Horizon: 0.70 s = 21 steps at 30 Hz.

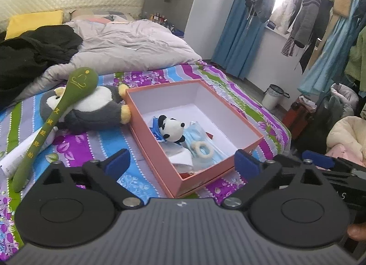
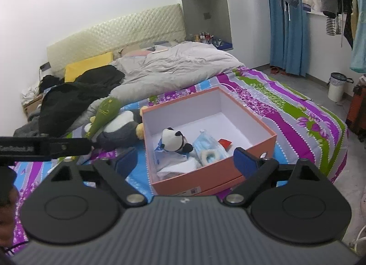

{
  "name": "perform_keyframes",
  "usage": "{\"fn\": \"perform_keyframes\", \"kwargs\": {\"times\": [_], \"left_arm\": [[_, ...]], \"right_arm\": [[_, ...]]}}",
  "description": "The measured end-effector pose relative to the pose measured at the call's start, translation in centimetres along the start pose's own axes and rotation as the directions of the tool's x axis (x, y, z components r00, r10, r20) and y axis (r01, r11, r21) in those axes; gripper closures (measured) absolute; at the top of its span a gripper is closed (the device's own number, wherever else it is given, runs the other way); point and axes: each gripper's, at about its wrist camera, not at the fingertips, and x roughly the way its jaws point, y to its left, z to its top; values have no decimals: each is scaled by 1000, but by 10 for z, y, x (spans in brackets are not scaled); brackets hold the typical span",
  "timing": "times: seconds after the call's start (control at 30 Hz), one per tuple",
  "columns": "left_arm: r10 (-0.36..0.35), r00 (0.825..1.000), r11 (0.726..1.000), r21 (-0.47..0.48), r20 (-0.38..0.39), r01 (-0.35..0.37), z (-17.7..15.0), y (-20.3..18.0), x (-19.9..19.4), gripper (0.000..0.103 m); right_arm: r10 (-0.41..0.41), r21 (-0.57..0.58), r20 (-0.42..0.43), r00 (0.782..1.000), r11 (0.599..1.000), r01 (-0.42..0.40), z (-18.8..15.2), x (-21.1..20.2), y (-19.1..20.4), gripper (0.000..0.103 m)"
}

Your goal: Organize soft objects

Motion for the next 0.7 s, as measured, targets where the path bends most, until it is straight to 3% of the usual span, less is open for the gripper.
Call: {"fn": "perform_keyframes", "kwargs": {"times": [0.7], "left_arm": [[85,996,996,18,-7,-85,-1,0,-1,0]], "right_arm": [[-21,-12,-3,1000,1000,21,0,1,0,11]]}}
